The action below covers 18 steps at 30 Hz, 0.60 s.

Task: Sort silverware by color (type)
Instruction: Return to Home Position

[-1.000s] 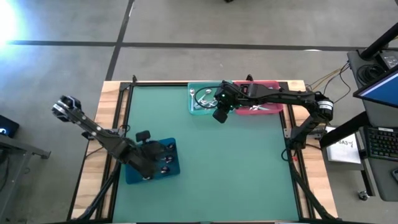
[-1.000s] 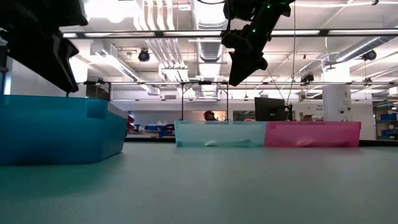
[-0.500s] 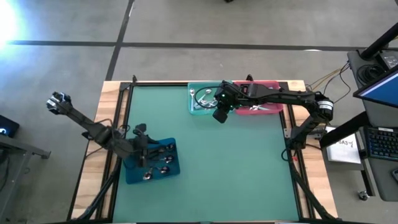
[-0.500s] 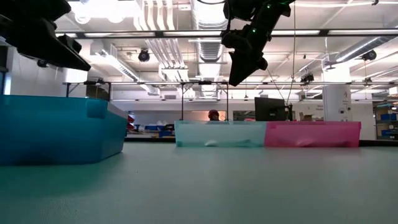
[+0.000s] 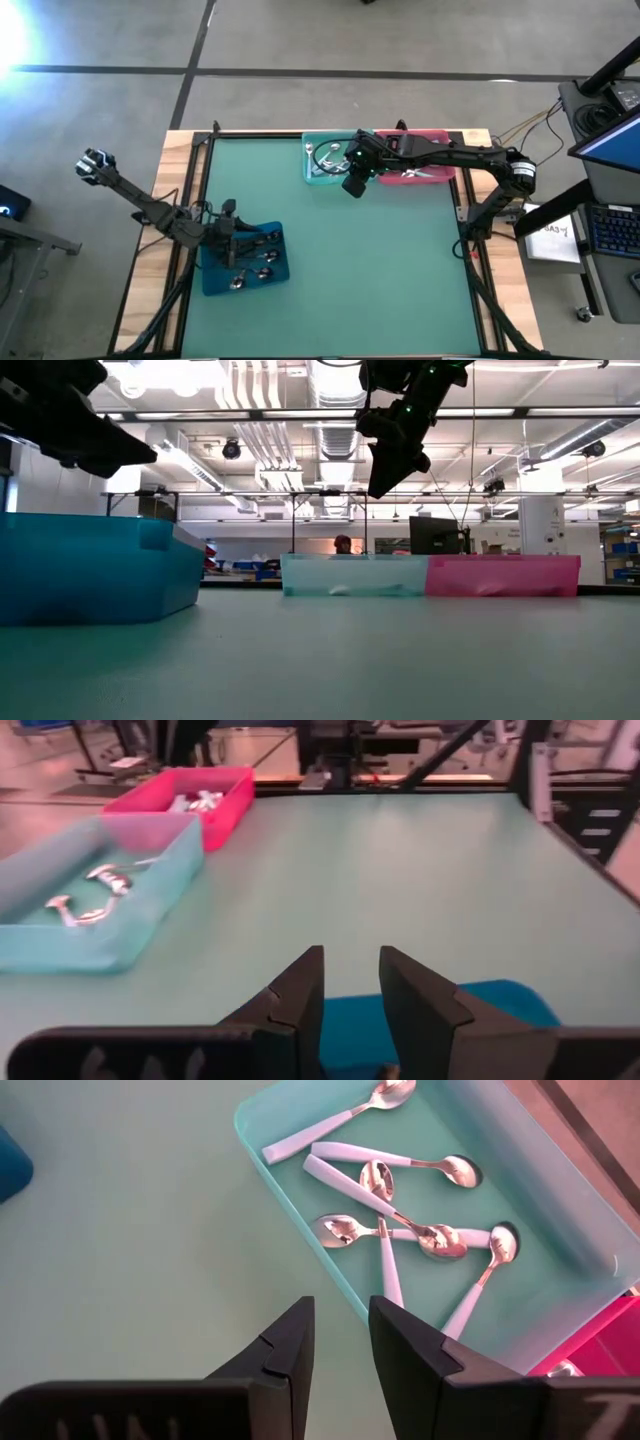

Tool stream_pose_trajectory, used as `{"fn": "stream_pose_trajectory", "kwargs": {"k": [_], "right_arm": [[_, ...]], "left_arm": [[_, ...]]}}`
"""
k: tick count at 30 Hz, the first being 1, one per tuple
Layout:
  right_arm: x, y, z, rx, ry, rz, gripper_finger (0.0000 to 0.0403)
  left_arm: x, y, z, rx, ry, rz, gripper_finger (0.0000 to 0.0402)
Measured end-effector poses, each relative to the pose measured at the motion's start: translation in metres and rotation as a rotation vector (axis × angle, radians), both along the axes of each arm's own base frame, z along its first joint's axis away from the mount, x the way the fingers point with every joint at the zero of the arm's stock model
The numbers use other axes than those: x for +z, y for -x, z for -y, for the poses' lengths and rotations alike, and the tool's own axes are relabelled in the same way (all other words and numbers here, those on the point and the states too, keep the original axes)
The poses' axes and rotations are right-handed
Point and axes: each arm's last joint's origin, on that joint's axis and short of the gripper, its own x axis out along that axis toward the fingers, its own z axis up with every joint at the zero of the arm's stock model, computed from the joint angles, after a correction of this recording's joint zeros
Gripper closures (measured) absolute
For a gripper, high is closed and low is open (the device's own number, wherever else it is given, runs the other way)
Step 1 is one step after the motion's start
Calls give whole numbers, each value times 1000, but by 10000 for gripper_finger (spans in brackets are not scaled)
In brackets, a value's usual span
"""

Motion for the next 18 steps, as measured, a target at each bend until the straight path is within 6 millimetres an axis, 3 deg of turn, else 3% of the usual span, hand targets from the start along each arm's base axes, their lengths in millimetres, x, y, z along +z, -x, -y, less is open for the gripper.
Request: {"fn": "stream_pose_trajectory", "kwargs": {"k": [11,18], "right_arm": [[0,0,0,0,0,0,314],[0,0,0,0,0,0,314]], "left_arm": [[-32,7,-9,14,77,145,318],[-25,5,-11,10,5,170,318]]}}
